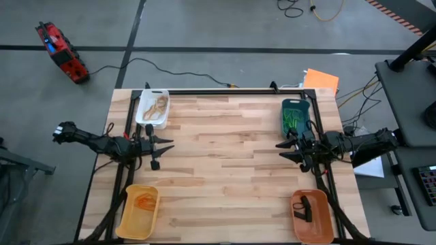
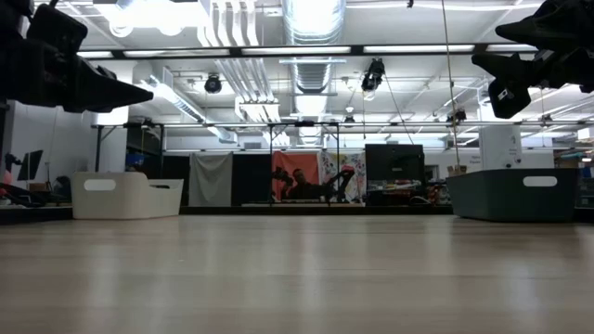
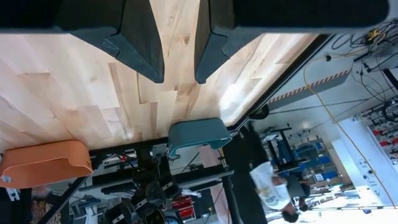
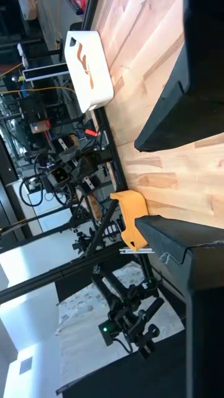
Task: Sort rubber bands into baskets
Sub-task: Return to Home Position
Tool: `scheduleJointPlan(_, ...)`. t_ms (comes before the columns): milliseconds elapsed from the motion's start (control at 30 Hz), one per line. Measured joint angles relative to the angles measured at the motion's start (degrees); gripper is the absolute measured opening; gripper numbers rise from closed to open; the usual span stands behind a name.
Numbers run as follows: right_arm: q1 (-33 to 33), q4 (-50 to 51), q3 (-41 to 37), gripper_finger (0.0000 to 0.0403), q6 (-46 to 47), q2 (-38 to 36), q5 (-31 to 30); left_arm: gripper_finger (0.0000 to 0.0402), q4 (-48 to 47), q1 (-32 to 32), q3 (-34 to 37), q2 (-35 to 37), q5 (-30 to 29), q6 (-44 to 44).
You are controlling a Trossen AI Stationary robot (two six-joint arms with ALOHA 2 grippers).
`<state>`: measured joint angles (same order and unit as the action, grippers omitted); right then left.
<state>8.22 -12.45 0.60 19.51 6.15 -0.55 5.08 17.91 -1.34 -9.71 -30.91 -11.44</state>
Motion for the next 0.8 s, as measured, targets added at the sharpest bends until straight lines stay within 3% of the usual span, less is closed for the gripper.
scheduleJointPlan(800,0.0,0.0,0.0,0.0178,0.0,0.0,0.0,0.0075,0.0,0.0,0.0,-1.1,0.0,0.0)
